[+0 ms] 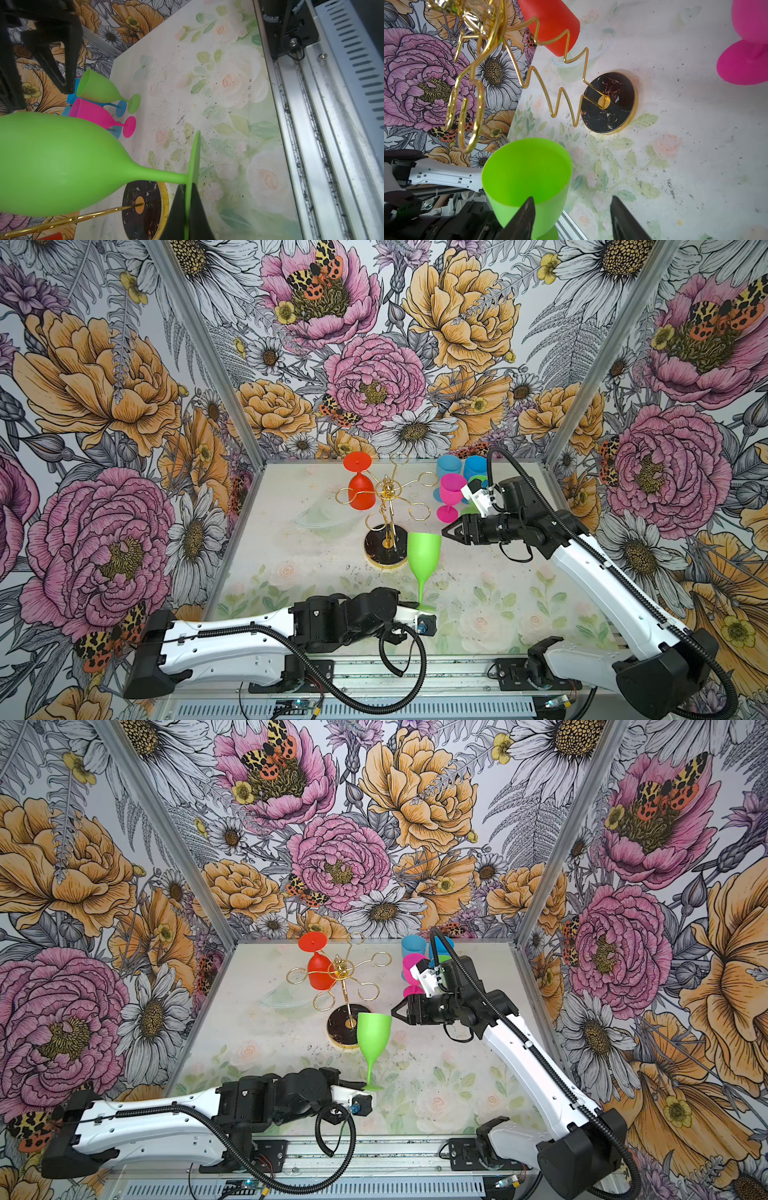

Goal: Take the wine glass off the wine glass rack

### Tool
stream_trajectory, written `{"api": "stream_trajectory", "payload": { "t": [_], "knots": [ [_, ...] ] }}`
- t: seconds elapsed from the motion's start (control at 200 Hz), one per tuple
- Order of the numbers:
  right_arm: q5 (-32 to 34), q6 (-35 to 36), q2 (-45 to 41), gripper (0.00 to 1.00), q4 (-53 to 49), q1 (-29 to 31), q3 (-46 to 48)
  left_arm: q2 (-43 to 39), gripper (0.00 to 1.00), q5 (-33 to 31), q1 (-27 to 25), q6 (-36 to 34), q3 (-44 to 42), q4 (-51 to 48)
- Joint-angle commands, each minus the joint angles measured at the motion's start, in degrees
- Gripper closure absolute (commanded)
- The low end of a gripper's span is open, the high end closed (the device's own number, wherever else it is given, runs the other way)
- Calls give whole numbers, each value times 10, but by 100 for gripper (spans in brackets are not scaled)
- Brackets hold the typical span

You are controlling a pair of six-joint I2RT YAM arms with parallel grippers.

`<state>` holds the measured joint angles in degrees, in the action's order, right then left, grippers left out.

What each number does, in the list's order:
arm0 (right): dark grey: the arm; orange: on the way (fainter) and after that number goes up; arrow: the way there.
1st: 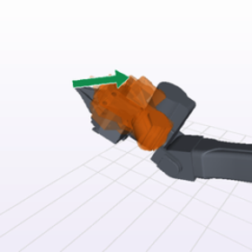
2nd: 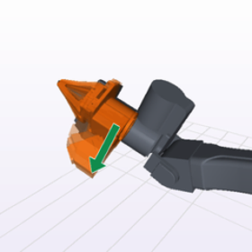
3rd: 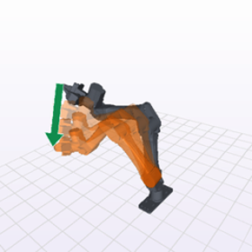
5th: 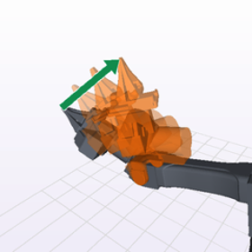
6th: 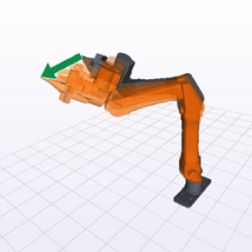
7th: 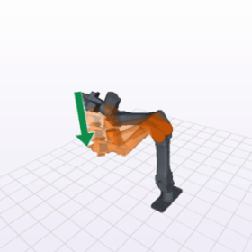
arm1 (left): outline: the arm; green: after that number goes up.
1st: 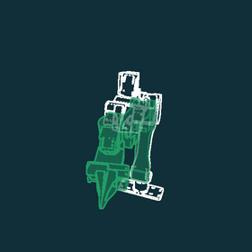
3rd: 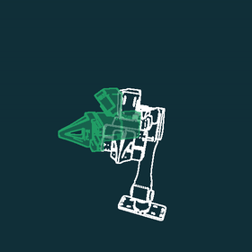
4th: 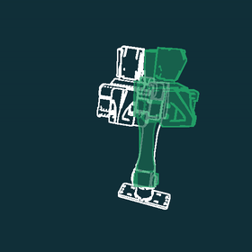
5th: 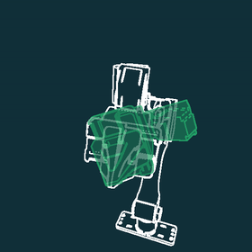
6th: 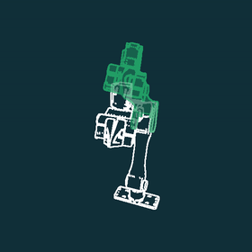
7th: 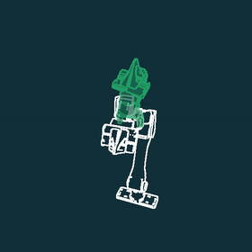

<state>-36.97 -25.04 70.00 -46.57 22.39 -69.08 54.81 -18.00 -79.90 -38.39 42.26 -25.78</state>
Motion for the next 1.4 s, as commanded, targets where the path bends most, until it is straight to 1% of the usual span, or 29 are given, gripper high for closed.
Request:
{"api": "stream_trajectory", "payload": {
  "t": [0.0,0.17,0.435,0.535,0.636,0.761,0.971,1.211,1.396],
  "knots": [
    [-33,5,6,42,2,-4,-24,3,100,-78,-14,-61,-13,2],
    [-58,6,16,44,2,-4,-33,8,100,-120,-29,-90,-21,9],
    [-70,8,42,46,2,-4,-51,22,100,-174,-49,-139,-33,22],
    [-80,10,53,48,1,-4,-51,19,100,-190,-55,-157,-42,48],
    [-97,12,63,51,1,-4,-49,18,100,-220,-60,-181,-54,81],
    [-97,12,66,52,2,-4,-47,19,100,-235,-61,-195,-63,99],
    [-111,15,68,60,1,-3,-42,26,100,-258,-64,-216,-74,116],
    [-125,20,74,74,0,-3,-32,37,100,-292,-68,-258,-89,151],
    [-134,26,76,80,-2,-3,-29,39,100,-302,-69,-279,-98,174]
  ]
}}
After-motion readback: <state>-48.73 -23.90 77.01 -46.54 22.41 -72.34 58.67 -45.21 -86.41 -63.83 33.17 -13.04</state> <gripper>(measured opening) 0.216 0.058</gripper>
